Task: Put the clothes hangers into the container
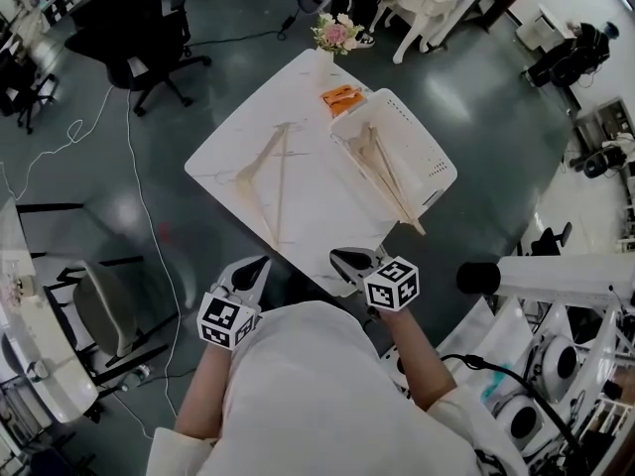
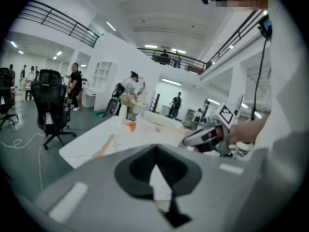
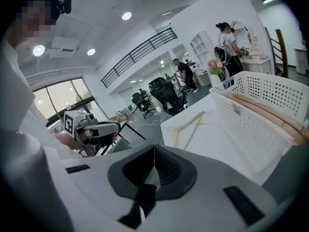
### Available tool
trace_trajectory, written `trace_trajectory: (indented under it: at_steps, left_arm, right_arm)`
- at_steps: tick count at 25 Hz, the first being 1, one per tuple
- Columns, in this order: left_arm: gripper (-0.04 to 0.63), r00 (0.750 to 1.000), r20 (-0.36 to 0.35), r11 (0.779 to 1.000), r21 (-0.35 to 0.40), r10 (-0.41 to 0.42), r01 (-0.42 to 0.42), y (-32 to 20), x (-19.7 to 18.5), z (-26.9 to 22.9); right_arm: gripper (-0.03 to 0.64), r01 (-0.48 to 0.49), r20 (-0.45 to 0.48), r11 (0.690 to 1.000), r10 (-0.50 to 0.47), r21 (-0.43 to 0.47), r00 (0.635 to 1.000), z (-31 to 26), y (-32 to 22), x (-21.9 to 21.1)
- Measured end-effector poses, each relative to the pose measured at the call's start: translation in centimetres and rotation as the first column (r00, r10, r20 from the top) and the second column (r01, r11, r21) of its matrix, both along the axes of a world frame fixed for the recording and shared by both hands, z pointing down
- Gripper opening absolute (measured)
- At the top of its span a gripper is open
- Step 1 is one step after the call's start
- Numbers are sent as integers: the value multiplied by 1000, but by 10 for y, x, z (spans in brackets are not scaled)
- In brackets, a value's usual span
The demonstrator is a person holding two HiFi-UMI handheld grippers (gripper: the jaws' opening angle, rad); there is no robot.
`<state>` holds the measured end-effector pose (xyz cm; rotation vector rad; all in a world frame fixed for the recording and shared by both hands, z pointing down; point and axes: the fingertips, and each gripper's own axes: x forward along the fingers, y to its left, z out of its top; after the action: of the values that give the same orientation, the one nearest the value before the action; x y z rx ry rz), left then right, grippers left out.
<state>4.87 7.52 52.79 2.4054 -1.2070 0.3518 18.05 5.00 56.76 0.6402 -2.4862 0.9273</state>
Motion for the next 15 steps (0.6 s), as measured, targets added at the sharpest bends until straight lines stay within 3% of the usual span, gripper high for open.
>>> trace_trajectory:
  at_steps: [6, 15]
  left_arm:
    - [2, 1000, 19, 1000, -8, 4, -4, 1, -7, 2]
    - [2, 999, 17, 999, 0, 48, -48, -32, -61, 4]
  right_arm:
    - [3, -16, 1, 1000, 16, -9, 1000, 6, -3, -4]
    - [3, -88, -23, 996, 88, -14, 996, 17, -28, -47]
